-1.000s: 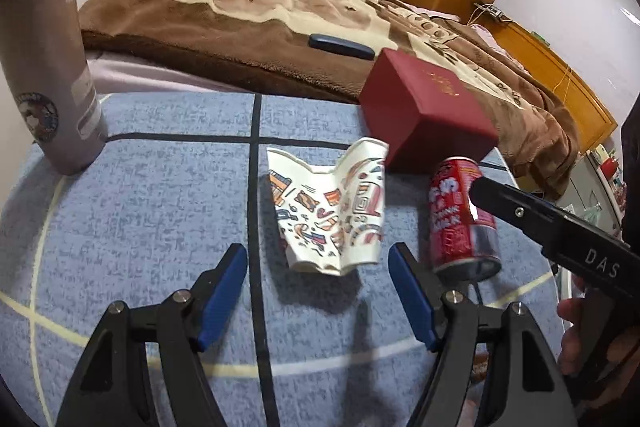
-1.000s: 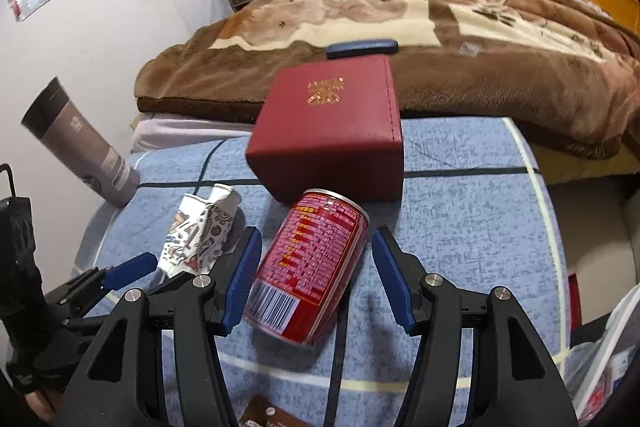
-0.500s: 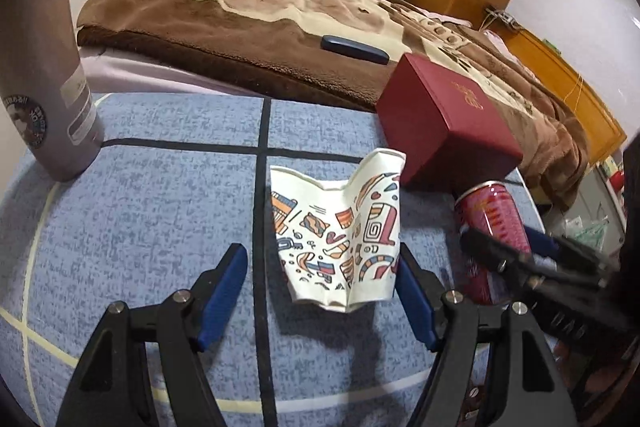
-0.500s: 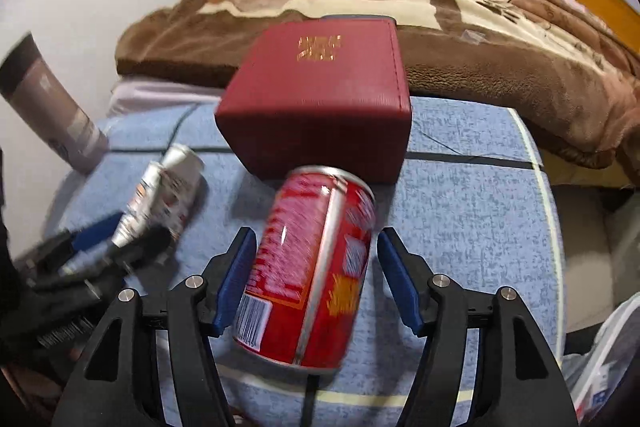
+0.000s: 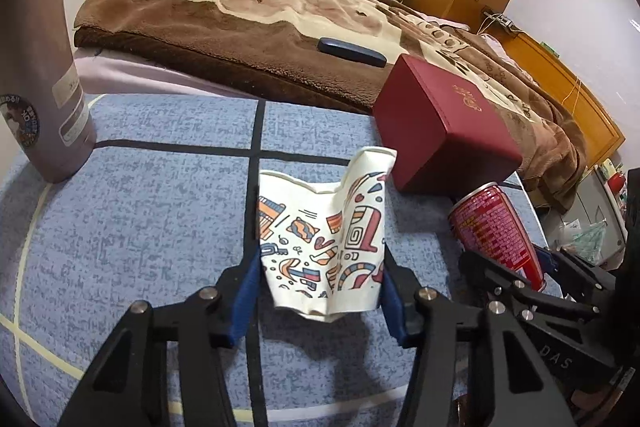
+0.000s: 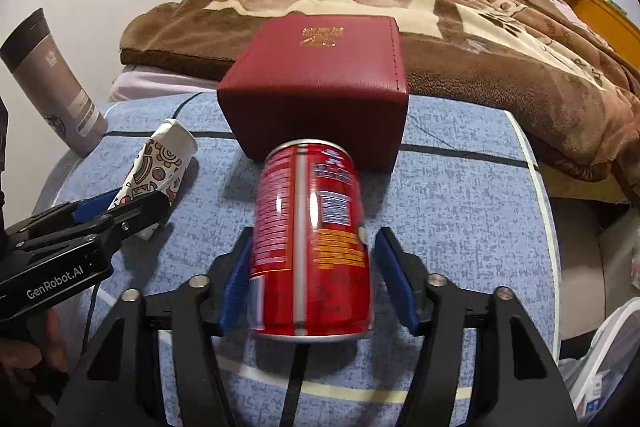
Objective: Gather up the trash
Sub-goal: 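Grasp the red can with the right tool while the left tool grasps the patterned paper cup, then carry the red can and paper cup over the white bin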
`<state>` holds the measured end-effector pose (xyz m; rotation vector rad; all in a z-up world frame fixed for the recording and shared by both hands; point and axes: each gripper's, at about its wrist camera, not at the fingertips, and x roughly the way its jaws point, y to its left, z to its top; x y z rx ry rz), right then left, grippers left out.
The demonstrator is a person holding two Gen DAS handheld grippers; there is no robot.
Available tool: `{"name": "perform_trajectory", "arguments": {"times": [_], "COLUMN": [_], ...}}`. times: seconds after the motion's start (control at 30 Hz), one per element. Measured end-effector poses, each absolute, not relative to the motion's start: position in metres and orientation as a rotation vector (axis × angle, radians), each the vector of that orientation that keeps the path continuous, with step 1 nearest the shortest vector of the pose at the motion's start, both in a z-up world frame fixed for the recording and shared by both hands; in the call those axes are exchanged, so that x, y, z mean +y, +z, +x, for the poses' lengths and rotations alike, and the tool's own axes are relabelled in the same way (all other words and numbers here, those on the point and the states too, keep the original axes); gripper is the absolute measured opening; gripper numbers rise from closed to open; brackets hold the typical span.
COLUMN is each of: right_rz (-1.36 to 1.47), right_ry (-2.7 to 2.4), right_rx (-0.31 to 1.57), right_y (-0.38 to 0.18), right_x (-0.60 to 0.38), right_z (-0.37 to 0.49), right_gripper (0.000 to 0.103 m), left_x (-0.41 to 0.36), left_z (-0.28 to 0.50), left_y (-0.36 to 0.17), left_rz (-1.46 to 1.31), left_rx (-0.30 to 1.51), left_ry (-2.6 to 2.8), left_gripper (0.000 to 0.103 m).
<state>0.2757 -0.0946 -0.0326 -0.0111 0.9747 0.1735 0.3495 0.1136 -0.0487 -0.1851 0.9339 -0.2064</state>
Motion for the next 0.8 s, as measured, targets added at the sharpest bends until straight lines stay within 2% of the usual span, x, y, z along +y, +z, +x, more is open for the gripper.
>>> {"name": "perform_trajectory", "arguments": {"times": [0.8], "right_rz": [0.011], "right_ry": [0.179], "right_rx": [0.913], "right_y": [-0.016], "right_x": [-0.103], "right_z": [0.237], "right_gripper": [0.054], "left_x": [0.106], "left_z": [0.287], "left_y": [-0.014], "left_rz": [-0.089], "left_rx": [0.85], "left_ry": [-0.138], "left_gripper": [0.054]}}
